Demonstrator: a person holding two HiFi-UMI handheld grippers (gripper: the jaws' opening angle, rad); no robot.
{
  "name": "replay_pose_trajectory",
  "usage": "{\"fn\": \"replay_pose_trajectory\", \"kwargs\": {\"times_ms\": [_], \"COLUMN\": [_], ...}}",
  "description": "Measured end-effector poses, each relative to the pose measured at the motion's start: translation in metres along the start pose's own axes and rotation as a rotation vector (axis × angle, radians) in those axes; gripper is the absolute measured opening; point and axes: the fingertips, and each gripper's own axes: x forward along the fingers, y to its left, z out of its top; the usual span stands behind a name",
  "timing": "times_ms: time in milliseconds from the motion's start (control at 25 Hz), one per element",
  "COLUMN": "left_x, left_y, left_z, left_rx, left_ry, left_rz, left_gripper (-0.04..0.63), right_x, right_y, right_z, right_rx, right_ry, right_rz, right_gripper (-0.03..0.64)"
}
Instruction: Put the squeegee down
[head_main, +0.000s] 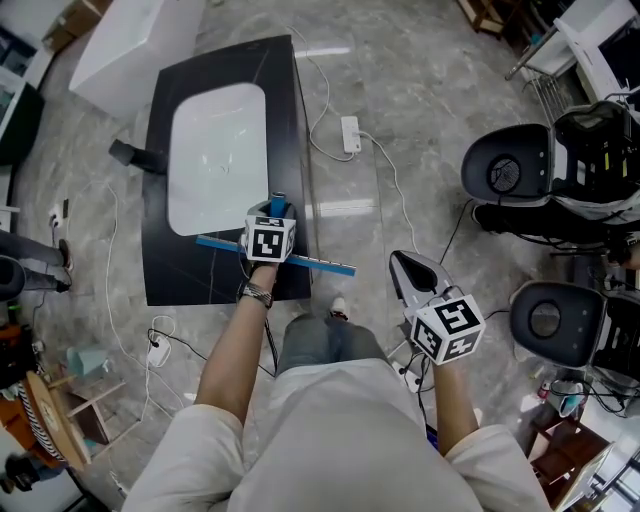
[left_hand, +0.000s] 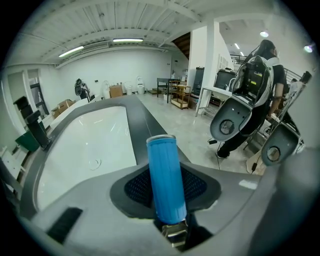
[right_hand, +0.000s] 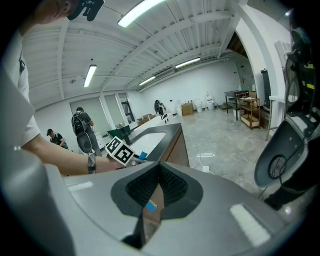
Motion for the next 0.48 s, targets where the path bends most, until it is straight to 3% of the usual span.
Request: {"fn": "replay_pose_trajectory", "kwargs": {"times_ms": [160, 320, 480], "left_x": [0.0, 0.0, -0.007], "left_y": [0.003, 0.0, -0.006], "left_z": [0.0, 0.0, 0.007], "left_rx": [-0.012, -0.027, -0.028], "left_ry": [-0.009, -0.039, -0.083], "left_rz": [0.009, -0.012, -0.02], "left_gripper": [0.151, 0.267, 0.303], "right_x": [0.0, -0.002, -0.005], "right_y": [0.001, -0.001, -0.001], "right_z": [-0.002, -0.002, -0.002], "right_rx": [0.0, 0.0, 0.0], "right_ry": [0.001, -0.005, -0.007], "right_rz": [0.001, -0.001, -0.003], "right_gripper": [0.006, 0.006, 0.006]}}
